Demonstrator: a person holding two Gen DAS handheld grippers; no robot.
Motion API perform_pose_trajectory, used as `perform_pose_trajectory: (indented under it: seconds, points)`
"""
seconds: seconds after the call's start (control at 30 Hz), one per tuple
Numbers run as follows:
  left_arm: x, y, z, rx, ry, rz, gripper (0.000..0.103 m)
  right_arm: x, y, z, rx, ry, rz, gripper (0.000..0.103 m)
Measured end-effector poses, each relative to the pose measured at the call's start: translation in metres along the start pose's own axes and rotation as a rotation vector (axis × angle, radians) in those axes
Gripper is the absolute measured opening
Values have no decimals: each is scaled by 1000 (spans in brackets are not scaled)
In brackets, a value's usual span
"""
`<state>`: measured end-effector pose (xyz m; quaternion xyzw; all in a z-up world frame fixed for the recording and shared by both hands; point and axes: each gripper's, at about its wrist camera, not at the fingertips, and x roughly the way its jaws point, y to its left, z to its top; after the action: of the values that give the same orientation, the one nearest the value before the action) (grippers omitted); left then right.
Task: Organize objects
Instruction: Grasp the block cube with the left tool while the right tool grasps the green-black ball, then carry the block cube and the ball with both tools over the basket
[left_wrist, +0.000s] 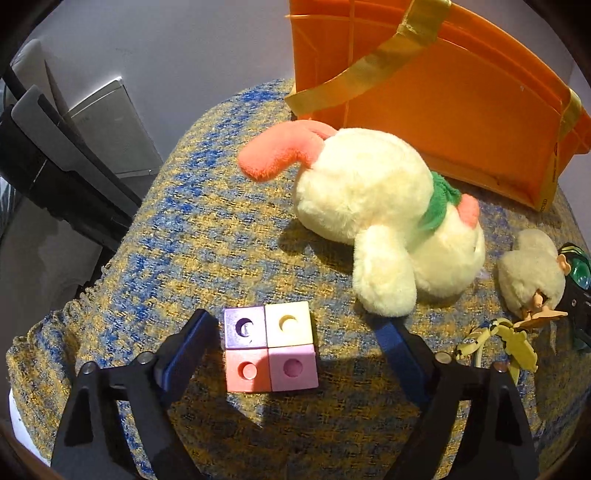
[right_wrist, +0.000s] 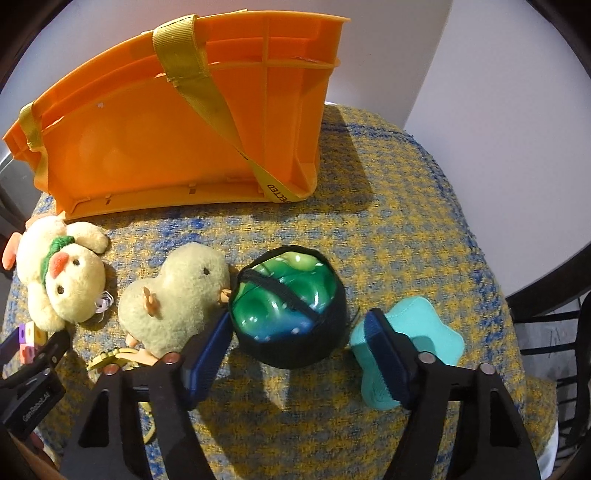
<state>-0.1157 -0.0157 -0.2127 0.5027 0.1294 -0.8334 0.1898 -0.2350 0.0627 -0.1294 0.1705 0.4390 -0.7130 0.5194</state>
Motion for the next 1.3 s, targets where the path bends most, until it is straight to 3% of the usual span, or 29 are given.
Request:
perform_pose_trajectory:
  seconds: [0.07, 0.23, 0.4, 1.3]
  points:
    - [-1, -2, 0, 4, -6, -7, 79, 2, 0, 1, 4, 4, 17, 63]
    - [-5, -5, -2, 14, -14, -19, 64, 3, -1, 0, 10, 4, 31, 62]
    - [-9, -9, -3, 22, -18, -32, 38, 0, -1, -1, 12, 2, 40, 61]
    - [-88, -7, 0, 37, -117, -29, 38, -75, -15, -7, 4, -139, 97, 60]
